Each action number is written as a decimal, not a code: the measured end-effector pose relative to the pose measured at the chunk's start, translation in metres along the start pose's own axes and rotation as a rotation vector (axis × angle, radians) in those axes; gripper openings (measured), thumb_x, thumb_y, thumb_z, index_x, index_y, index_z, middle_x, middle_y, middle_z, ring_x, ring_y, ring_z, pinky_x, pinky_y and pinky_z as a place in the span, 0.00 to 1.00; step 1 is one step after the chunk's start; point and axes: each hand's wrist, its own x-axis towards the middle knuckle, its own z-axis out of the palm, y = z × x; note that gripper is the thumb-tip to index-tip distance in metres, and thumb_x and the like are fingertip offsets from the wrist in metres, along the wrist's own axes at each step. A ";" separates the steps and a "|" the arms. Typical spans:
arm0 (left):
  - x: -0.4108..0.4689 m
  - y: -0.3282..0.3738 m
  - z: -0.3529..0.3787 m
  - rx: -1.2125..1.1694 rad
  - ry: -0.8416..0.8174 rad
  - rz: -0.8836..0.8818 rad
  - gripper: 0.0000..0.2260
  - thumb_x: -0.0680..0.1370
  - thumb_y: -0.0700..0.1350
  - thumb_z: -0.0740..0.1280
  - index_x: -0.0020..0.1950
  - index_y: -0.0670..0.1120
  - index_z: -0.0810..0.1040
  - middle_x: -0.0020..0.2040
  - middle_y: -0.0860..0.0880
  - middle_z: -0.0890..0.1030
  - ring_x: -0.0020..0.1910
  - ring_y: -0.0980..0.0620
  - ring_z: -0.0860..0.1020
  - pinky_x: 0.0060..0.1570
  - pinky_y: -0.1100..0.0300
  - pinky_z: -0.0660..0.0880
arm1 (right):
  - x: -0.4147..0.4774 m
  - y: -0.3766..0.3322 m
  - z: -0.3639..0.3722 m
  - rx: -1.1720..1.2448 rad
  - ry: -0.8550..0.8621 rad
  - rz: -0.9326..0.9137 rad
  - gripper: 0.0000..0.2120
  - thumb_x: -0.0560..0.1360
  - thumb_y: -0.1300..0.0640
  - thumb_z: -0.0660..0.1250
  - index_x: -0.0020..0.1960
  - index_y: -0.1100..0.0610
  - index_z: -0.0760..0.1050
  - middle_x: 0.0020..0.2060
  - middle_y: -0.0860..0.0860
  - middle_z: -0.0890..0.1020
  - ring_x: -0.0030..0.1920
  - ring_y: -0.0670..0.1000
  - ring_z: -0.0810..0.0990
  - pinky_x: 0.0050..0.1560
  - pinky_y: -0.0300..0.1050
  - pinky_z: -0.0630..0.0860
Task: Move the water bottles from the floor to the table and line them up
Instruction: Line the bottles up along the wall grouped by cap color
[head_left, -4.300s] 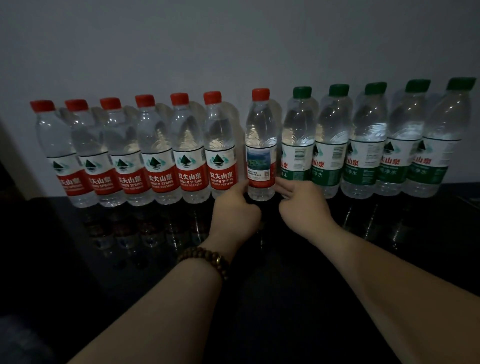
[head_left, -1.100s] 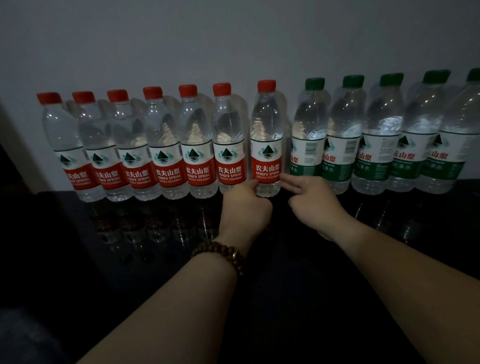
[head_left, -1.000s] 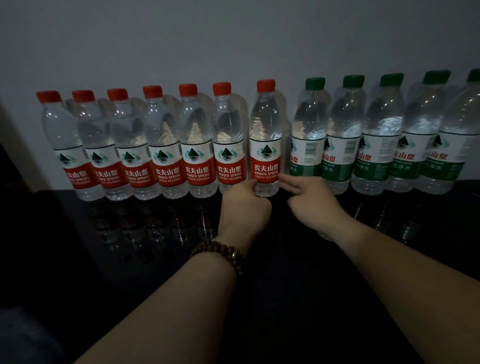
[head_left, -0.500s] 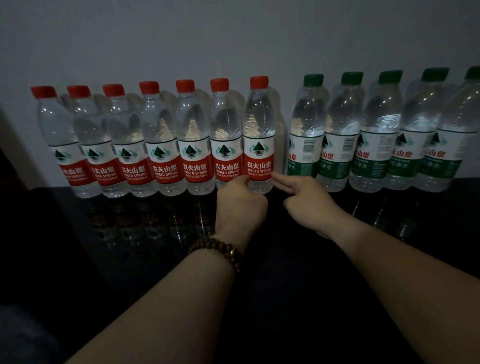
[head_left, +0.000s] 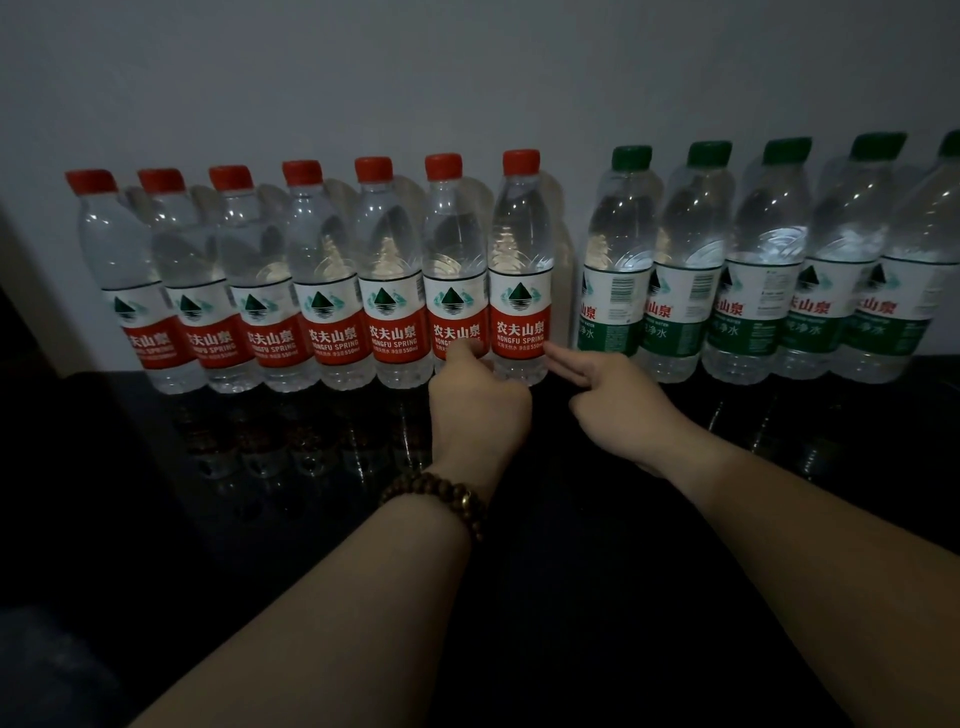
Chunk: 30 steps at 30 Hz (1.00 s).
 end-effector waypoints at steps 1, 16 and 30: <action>0.001 0.000 0.001 0.006 -0.009 -0.007 0.23 0.75 0.38 0.70 0.70 0.46 0.72 0.41 0.63 0.70 0.39 0.68 0.69 0.32 0.76 0.63 | 0.000 0.000 0.000 -0.006 -0.002 -0.003 0.42 0.72 0.74 0.59 0.78 0.41 0.64 0.72 0.36 0.73 0.39 0.35 0.79 0.31 0.31 0.70; -0.009 0.009 -0.006 -0.101 0.096 -0.011 0.36 0.75 0.37 0.72 0.77 0.52 0.58 0.62 0.49 0.78 0.59 0.51 0.79 0.50 0.63 0.74 | -0.007 -0.005 0.002 -0.013 0.062 -0.131 0.40 0.75 0.69 0.64 0.75 0.32 0.66 0.70 0.43 0.77 0.60 0.38 0.80 0.45 0.31 0.77; -0.010 0.012 -0.006 -0.032 0.045 -0.064 0.41 0.75 0.36 0.70 0.80 0.56 0.51 0.59 0.43 0.81 0.57 0.47 0.80 0.53 0.58 0.75 | -0.008 -0.007 0.006 -0.099 -0.102 -0.171 0.51 0.71 0.70 0.61 0.72 0.19 0.50 0.75 0.37 0.69 0.68 0.33 0.72 0.49 0.38 0.78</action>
